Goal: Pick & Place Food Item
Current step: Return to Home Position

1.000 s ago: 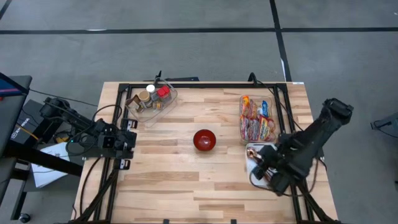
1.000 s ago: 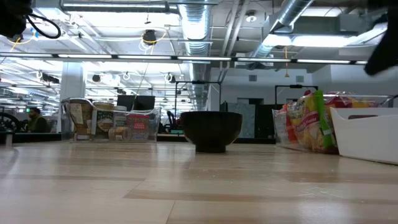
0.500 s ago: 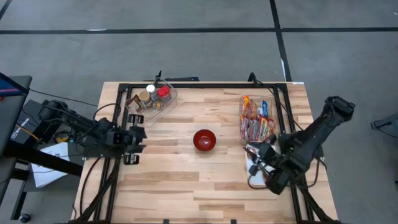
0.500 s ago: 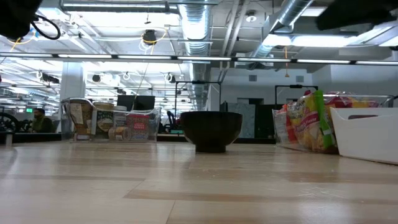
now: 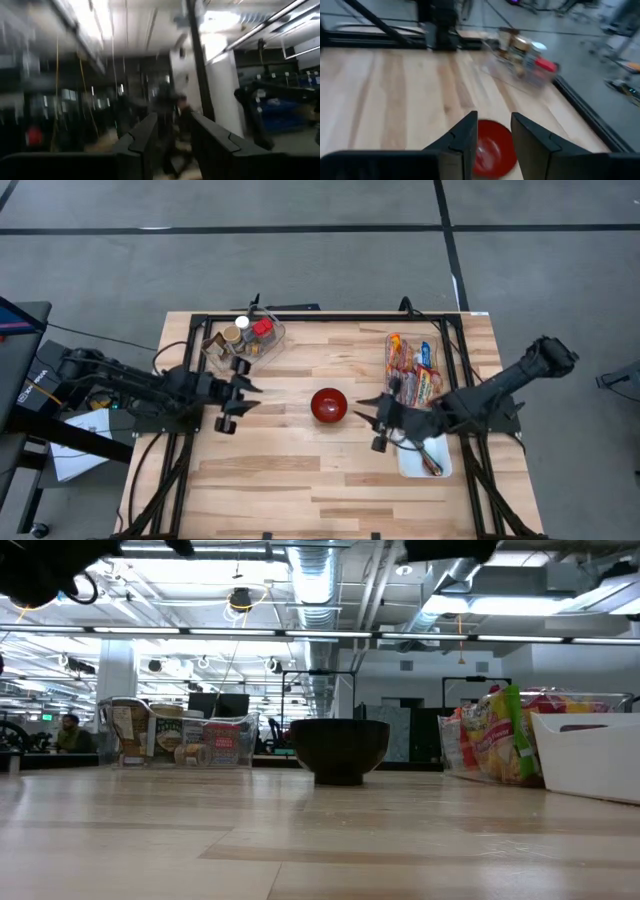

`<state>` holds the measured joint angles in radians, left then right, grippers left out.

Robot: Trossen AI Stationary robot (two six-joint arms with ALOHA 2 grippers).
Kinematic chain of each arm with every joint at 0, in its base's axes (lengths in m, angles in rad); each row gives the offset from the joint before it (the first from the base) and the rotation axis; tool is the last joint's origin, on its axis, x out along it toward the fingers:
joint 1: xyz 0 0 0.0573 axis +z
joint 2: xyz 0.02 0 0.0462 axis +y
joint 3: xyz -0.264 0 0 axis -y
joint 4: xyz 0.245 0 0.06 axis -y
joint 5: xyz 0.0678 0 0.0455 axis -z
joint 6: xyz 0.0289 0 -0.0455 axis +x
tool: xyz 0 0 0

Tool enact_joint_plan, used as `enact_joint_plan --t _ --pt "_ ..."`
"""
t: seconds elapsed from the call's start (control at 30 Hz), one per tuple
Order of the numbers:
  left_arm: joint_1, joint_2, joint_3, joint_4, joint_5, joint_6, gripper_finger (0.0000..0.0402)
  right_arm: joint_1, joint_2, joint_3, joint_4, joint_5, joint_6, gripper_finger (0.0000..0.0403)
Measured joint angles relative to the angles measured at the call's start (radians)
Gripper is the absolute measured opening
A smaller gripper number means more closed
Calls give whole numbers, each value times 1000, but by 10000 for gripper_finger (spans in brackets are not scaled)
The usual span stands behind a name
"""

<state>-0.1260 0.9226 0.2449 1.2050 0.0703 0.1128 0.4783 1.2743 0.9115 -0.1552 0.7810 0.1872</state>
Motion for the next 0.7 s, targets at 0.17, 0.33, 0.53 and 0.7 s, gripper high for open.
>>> enact_joint_plan --t 0.17,0.33,0.53,0.7 --pt "50 4 102 -363 -1 -118 105 -96 0 0 121 -195 -101 111" --pt "51 41 151 -520 -14 -40 79 -128 0 0 170 -313 -148 111" --pt "46 -29 64 -538 -104 -23 25 -105 0 0 163 -316 -167 111" --pt "44 -195 -80 -533 -151 -52 3 -88 -17 -1 137 -313 -172 111"
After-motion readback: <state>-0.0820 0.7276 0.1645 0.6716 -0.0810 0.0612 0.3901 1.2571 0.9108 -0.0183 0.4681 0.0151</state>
